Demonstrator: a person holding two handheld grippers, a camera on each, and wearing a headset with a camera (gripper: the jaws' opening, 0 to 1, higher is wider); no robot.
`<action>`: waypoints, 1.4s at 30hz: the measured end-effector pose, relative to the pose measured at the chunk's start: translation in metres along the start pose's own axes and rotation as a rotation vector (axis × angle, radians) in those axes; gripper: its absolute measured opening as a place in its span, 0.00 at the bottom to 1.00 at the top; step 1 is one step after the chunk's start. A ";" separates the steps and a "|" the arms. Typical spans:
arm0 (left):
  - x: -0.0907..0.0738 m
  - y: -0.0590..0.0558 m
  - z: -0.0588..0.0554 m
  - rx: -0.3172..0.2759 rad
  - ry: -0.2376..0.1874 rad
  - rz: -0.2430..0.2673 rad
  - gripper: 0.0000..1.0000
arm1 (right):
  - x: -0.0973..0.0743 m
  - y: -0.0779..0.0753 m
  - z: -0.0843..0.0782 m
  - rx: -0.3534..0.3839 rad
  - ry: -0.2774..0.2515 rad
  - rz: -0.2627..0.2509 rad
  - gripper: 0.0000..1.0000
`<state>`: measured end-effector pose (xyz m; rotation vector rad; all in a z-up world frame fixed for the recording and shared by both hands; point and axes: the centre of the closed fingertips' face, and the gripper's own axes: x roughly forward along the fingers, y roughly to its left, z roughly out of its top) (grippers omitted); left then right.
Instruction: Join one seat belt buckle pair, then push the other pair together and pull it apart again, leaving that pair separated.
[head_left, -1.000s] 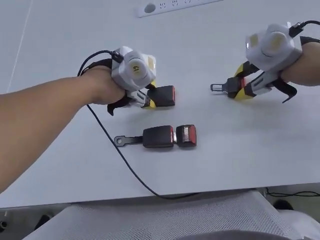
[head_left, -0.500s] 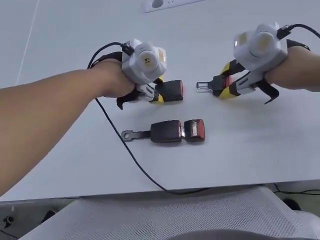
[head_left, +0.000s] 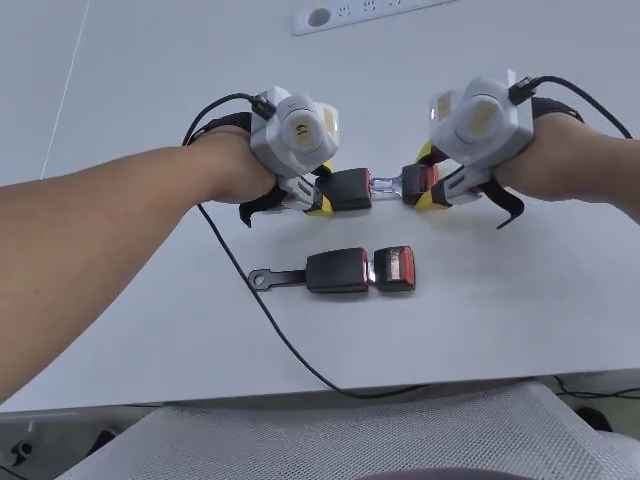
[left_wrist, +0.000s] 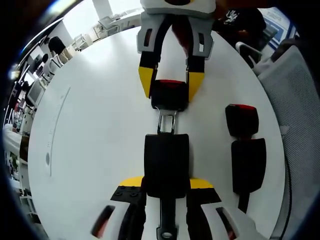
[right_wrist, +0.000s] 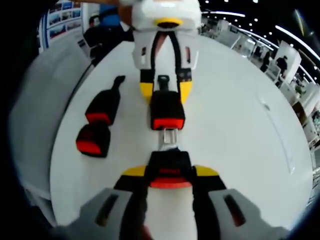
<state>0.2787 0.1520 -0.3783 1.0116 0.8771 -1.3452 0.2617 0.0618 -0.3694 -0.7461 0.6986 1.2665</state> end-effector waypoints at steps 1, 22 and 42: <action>0.000 0.000 0.000 -0.001 0.000 0.000 0.30 | 0.000 0.000 0.000 -0.001 0.004 -0.001 0.34; -0.001 -0.001 0.002 0.023 -0.026 -0.001 0.30 | 0.005 0.000 0.013 -0.030 -0.015 0.018 0.32; 0.000 0.000 0.003 0.013 -0.057 -0.001 0.29 | 0.011 0.004 0.026 -0.024 -0.031 0.038 0.31</action>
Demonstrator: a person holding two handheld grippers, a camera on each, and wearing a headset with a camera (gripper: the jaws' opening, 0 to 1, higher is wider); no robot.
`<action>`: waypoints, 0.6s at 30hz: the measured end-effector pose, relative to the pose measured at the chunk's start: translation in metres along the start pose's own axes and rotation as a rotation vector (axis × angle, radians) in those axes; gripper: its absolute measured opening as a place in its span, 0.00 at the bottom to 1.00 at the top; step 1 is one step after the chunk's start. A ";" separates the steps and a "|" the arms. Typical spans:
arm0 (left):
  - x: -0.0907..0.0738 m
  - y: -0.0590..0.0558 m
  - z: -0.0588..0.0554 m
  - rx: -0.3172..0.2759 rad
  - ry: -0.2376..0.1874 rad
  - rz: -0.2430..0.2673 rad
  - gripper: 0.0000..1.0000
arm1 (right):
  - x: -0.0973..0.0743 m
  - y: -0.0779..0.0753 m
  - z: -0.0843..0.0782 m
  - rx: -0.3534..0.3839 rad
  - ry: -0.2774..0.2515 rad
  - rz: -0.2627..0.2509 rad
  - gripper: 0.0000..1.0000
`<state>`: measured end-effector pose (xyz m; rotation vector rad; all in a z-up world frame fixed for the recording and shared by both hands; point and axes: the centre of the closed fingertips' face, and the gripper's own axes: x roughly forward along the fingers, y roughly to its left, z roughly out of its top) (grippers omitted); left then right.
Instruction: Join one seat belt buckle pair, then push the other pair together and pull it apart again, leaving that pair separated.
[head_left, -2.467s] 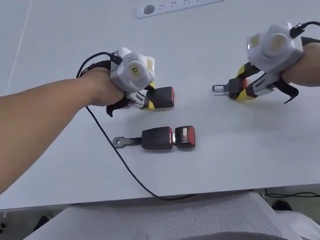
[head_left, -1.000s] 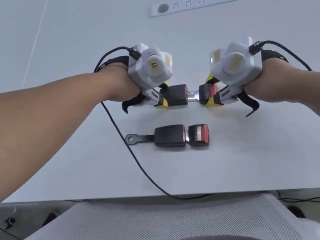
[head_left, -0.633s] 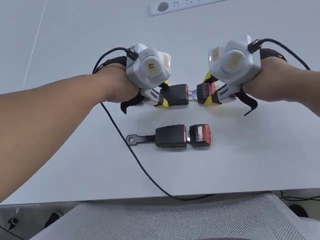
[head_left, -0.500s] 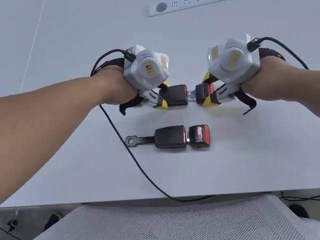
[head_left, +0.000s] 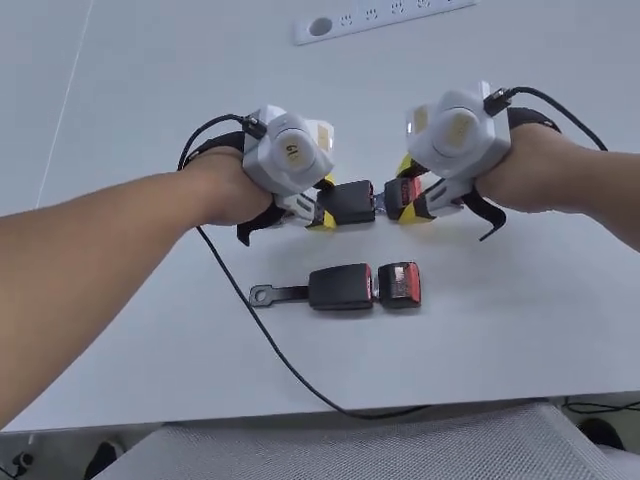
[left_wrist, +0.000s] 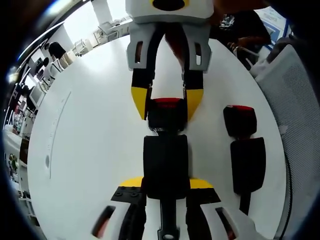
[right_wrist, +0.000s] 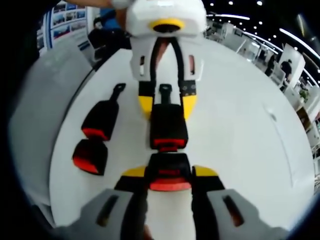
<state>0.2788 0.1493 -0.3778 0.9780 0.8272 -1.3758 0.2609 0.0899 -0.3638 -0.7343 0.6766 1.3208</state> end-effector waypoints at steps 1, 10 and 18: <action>0.000 0.000 0.000 -0.003 0.000 0.000 0.29 | 0.000 -0.001 0.000 -0.003 0.004 -0.002 0.31; 0.000 0.000 0.001 0.000 0.005 -0.006 0.29 | 0.000 -0.002 0.000 0.001 0.011 -0.006 0.32; 0.001 0.001 -0.001 -0.003 0.011 -0.007 0.30 | 0.000 -0.004 -0.001 0.005 0.009 -0.010 0.32</action>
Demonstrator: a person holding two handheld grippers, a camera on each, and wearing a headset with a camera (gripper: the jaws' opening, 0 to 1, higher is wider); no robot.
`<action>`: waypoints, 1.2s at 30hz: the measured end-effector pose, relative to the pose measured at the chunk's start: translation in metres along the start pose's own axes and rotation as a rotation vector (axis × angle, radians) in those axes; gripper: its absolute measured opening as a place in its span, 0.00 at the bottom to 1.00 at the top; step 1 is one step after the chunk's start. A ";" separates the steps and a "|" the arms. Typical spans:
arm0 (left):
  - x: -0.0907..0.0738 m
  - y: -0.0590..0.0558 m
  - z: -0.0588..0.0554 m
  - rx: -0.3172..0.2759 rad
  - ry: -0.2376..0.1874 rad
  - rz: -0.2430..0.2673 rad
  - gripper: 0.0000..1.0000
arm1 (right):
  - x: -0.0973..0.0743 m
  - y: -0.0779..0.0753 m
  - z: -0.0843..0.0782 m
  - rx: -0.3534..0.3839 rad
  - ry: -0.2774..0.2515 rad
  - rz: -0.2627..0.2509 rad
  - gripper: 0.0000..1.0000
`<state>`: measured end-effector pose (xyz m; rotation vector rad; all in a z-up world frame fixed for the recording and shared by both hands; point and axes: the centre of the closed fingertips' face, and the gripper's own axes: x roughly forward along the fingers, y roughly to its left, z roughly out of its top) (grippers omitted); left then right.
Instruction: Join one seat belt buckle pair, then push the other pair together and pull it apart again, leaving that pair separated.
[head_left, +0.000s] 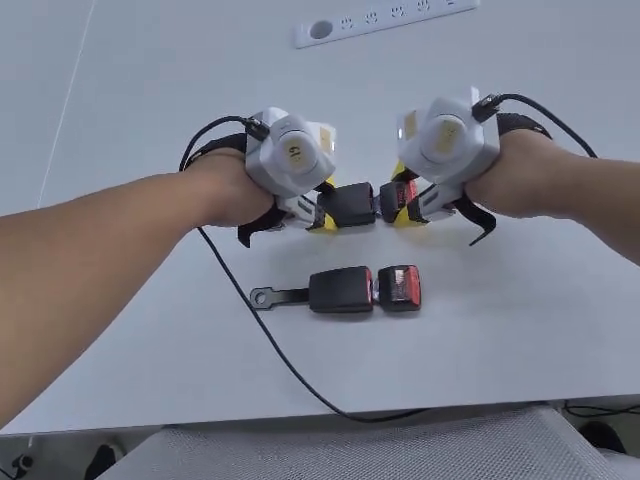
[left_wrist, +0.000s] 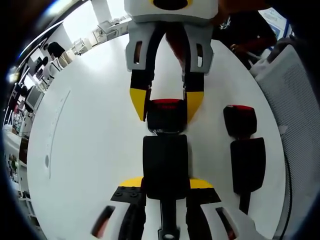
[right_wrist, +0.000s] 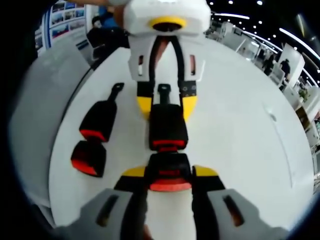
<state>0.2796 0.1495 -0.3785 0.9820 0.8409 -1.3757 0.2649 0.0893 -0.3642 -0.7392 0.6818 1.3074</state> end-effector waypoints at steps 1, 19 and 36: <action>0.000 0.000 0.000 0.000 0.001 0.000 0.30 | 0.001 -0.002 -0.001 0.000 0.000 0.000 0.32; 0.001 0.002 0.003 0.015 0.024 -0.008 0.30 | -0.007 -0.007 -0.016 0.004 0.006 -0.008 0.33; 0.000 0.002 0.004 0.021 0.017 -0.010 0.30 | -0.014 -0.003 -0.023 0.016 -0.007 -0.027 0.34</action>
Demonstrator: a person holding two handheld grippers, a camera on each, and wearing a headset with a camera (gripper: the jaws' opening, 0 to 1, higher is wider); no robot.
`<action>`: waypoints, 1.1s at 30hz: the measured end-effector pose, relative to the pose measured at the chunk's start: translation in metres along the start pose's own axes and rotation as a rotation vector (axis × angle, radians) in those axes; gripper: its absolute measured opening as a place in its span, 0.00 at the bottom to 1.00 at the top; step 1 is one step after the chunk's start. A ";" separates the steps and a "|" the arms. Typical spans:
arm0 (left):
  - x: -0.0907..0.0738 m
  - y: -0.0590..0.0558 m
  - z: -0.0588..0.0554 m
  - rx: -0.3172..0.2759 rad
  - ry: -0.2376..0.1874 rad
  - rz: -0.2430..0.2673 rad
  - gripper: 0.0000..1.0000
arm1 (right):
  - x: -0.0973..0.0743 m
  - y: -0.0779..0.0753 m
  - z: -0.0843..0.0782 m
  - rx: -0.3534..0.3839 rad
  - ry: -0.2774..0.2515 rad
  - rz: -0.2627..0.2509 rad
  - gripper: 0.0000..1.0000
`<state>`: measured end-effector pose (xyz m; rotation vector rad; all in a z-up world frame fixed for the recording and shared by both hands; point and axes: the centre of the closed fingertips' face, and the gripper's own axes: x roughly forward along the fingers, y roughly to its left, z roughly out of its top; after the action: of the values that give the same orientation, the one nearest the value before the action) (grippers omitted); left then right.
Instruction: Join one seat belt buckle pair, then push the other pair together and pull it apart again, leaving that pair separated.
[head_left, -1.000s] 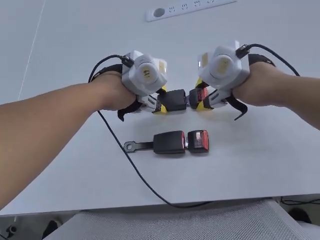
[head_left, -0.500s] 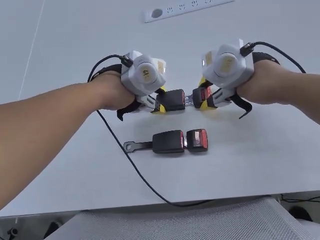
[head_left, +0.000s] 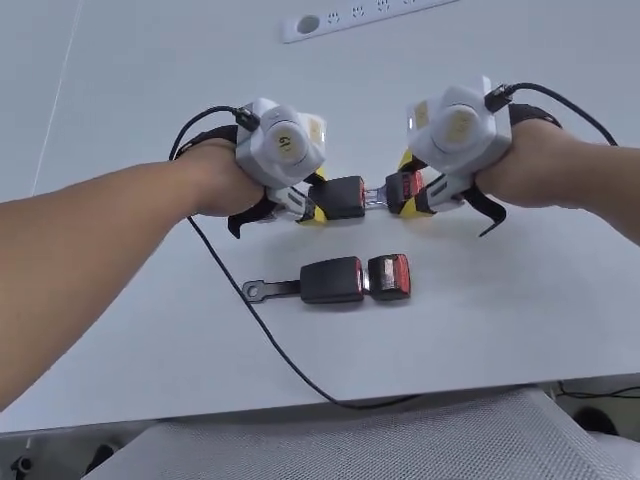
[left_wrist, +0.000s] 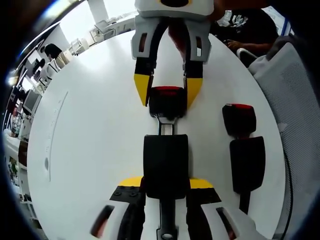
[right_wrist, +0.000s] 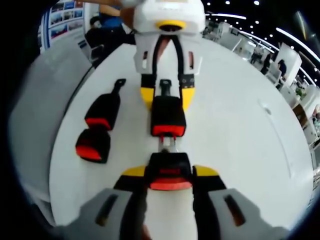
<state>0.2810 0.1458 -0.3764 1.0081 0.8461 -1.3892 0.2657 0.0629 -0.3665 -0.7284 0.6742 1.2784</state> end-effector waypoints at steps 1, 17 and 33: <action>0.000 0.000 0.000 -0.001 -0.001 0.001 0.30 | -0.001 0.000 -0.001 0.000 -0.001 -0.002 0.34; -0.002 -0.003 0.002 -0.013 0.022 0.008 0.31 | -0.035 0.001 -0.046 -0.005 0.069 -0.022 0.34; -0.003 -0.003 0.003 0.005 0.026 0.022 0.31 | -0.078 0.001 -0.104 0.035 0.170 -0.044 0.35</action>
<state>0.2772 0.1449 -0.3726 1.0380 0.8488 -1.3630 0.2470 -0.0653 -0.3681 -0.8251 0.8118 1.1708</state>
